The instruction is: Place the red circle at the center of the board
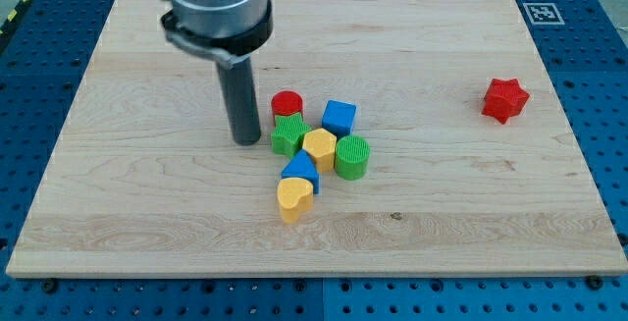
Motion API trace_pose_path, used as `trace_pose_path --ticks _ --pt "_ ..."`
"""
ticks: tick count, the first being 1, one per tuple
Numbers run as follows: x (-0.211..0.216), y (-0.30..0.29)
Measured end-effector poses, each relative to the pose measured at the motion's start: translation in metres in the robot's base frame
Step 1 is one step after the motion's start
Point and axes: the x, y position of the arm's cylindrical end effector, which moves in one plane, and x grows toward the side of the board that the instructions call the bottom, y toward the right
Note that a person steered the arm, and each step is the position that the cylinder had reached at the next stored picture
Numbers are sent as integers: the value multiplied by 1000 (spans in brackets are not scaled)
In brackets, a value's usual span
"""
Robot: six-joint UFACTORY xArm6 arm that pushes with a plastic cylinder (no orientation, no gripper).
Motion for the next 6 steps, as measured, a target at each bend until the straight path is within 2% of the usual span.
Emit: trace_pose_path --ticks 3,4,6 --pt "-17 49" --pt "-51 37" --pt "-60 38"
